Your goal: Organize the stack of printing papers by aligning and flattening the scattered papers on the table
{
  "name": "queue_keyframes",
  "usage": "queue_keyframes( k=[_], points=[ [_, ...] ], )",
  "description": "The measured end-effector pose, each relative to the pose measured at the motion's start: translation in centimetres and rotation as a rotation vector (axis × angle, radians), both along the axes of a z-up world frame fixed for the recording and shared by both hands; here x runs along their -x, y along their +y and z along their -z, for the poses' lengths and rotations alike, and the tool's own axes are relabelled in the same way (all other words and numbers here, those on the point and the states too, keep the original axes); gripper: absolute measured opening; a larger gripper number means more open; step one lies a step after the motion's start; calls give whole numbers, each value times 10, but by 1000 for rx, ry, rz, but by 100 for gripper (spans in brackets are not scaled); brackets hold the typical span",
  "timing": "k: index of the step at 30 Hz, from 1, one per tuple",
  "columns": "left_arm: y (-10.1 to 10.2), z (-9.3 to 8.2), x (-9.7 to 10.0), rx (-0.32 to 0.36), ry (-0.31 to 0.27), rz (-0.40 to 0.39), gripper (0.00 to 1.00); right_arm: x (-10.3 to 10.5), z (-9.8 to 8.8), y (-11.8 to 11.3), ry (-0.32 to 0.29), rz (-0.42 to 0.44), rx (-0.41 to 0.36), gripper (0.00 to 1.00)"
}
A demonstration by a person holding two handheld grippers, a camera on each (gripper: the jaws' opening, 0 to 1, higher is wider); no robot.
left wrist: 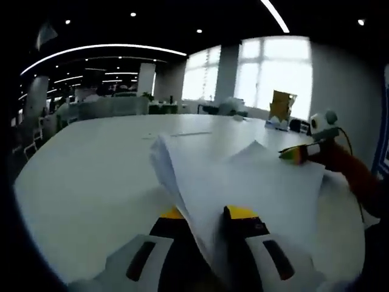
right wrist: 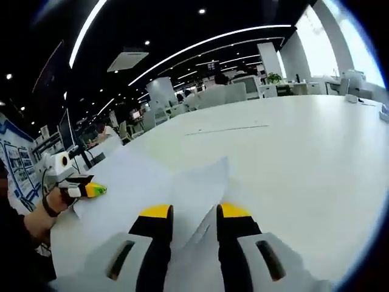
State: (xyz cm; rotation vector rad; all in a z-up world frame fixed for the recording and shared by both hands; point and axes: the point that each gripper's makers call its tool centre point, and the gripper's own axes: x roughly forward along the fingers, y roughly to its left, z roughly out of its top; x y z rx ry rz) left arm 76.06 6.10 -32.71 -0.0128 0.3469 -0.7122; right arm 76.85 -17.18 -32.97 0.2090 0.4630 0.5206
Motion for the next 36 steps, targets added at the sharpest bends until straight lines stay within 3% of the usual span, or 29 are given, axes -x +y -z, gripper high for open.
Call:
queue_keyframes(
  k=[12,19,22,36],
  points=[
    [11,0,-9,27,-4,-67,35,1,3,3,-1,-4,-4,31],
    [18,-6,-16,63,-37,-108,50,-2,5,2,2,-5,2,35],
    [20,-7,-19,59,-54,-119,57,-2,6,2,0,-2,8,38],
    [24,-5,-24,24,-94,-119,70,-1,7,4,-24,-4,50,51]
  ],
)
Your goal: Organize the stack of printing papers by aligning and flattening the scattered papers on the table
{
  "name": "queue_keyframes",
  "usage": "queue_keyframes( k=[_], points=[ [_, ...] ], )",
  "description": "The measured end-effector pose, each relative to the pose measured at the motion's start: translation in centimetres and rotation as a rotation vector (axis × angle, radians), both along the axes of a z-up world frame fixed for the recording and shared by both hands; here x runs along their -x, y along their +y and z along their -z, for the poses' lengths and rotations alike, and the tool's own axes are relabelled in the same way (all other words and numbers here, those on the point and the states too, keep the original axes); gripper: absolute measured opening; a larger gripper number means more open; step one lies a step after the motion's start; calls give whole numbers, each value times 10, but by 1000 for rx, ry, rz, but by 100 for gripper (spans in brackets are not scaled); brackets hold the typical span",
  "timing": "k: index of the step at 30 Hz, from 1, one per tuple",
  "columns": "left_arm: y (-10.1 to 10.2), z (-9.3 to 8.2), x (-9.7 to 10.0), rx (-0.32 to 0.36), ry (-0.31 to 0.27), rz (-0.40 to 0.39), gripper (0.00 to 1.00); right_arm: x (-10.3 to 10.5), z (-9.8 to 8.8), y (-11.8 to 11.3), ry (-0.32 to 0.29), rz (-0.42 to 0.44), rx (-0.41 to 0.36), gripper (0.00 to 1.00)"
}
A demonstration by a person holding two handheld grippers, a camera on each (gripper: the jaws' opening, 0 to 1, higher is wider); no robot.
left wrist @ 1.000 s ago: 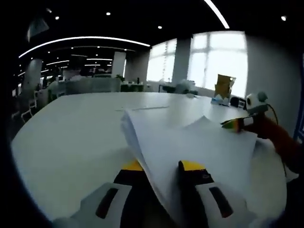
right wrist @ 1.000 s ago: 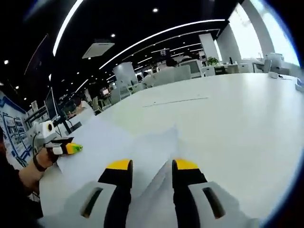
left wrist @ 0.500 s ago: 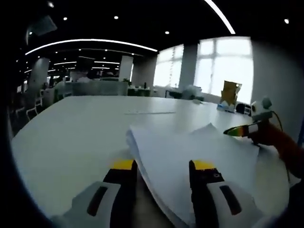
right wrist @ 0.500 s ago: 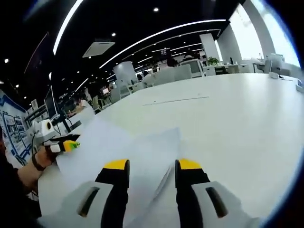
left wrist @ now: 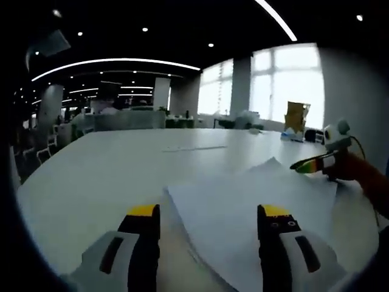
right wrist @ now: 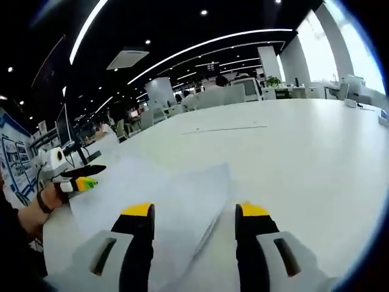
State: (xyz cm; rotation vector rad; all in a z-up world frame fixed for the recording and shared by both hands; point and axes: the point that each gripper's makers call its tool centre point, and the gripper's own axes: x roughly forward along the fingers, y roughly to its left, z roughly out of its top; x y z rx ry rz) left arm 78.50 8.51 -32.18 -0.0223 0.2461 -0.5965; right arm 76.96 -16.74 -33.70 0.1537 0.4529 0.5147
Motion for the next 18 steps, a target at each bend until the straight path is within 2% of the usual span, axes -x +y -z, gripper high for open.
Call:
queue_keyframes(
  k=[6,12,15,18],
  points=[
    [1,-1,-1,14,4,-6,74,-1,-1,0,-21,-9,14,66],
    [5,0,-2,-9,-4,-22,82,-2,3,-5,-17,1,48,78],
    [6,0,-2,-12,-6,-27,83,-2,0,-4,-5,5,3,86],
    [6,1,-2,-21,-4,-30,85,0,-1,-4,-7,5,13,88]
  ],
)
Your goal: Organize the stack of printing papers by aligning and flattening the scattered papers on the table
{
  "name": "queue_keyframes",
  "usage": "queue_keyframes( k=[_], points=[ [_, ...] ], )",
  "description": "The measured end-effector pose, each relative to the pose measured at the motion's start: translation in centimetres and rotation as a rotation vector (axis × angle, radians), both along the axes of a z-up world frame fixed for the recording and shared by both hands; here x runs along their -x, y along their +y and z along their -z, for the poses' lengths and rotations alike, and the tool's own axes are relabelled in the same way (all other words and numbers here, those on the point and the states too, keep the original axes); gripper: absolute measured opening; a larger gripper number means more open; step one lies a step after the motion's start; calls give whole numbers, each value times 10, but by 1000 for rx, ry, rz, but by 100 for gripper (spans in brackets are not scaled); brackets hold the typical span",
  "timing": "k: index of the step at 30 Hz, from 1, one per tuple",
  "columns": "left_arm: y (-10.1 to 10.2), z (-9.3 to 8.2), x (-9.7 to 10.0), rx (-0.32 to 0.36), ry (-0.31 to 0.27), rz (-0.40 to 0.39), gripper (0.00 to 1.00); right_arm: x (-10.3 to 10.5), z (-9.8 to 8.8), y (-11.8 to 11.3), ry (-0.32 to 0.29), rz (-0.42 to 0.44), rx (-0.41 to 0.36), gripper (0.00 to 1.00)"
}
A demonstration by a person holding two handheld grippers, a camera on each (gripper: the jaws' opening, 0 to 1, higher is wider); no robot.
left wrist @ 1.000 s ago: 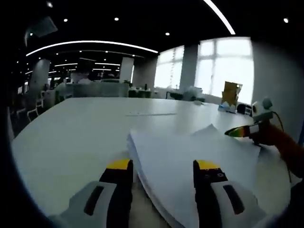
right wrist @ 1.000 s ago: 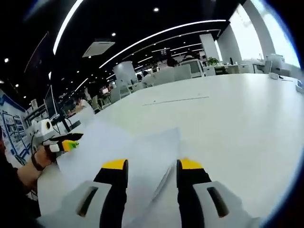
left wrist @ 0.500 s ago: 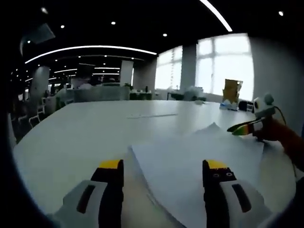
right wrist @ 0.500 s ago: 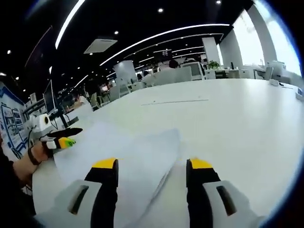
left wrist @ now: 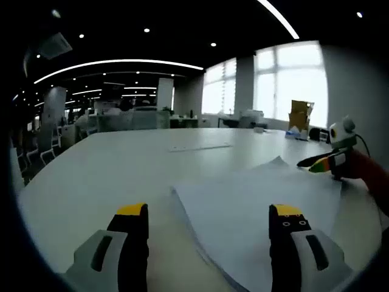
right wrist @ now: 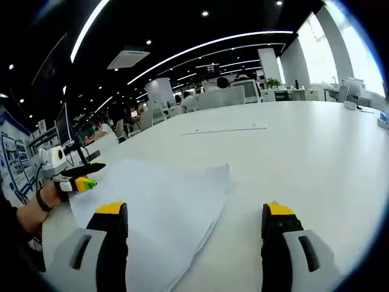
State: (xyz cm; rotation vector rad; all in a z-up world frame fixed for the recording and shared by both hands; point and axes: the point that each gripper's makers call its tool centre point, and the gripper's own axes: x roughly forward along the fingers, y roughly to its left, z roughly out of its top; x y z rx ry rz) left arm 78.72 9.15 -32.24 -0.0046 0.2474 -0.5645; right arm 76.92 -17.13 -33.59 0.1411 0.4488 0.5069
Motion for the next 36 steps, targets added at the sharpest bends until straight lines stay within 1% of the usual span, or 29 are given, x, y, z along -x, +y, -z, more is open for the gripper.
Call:
queue_keyframes(
  k=[1,3,6,9,15,29,36],
  points=[
    [0,0,0,-2,0,-1,86,1,1,0,2,-1,10,90],
    [1,1,0,-4,3,-4,88,2,3,-2,6,-2,26,90],
    [0,1,1,-6,8,-3,90,2,2,-4,2,3,32,90],
    [0,1,1,-14,6,-11,96,3,0,-7,-5,7,27,90],
    [5,-2,2,10,17,-33,97,7,-6,-9,-15,12,19,90],
    [13,-1,8,-1,27,-44,97,14,-17,-8,-27,1,12,90],
    [19,-1,9,3,32,-53,97,18,-21,-8,-30,0,-11,90]
  ],
)
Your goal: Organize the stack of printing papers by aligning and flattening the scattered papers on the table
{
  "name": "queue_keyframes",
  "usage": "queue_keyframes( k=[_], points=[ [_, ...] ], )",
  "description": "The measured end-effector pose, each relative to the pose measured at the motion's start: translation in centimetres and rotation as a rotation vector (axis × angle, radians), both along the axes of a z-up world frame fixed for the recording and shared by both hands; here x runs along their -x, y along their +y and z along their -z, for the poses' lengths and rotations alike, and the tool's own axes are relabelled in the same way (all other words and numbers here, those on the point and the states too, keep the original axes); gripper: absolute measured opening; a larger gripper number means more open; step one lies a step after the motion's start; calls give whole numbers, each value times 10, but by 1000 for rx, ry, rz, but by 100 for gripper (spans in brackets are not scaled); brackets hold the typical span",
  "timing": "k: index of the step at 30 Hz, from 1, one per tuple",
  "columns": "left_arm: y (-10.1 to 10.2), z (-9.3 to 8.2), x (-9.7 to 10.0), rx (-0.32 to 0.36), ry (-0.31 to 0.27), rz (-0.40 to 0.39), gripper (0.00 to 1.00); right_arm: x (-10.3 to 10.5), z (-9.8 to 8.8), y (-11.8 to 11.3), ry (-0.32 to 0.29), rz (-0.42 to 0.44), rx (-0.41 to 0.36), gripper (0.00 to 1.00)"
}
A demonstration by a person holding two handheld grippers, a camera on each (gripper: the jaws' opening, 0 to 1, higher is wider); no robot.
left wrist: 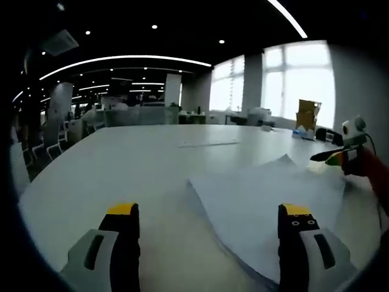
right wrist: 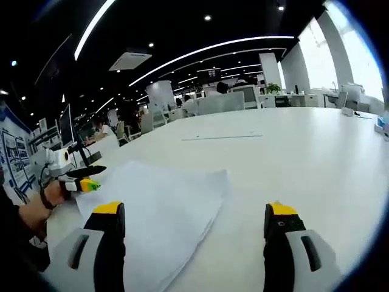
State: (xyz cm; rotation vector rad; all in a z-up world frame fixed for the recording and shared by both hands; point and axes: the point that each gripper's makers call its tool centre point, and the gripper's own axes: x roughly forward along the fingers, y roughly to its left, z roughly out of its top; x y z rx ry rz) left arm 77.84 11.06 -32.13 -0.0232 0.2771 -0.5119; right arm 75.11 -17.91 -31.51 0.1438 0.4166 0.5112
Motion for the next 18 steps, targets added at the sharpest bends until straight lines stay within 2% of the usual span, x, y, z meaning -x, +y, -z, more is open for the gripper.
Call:
queue_keyframes(
  k=[5,18],
  points=[
    [3,0,2,2,1,-1,97,-4,-2,-7,-5,1,-4,90],
    [13,-1,4,1,3,-18,97,12,-3,-5,-1,-9,-6,90]
  ],
)
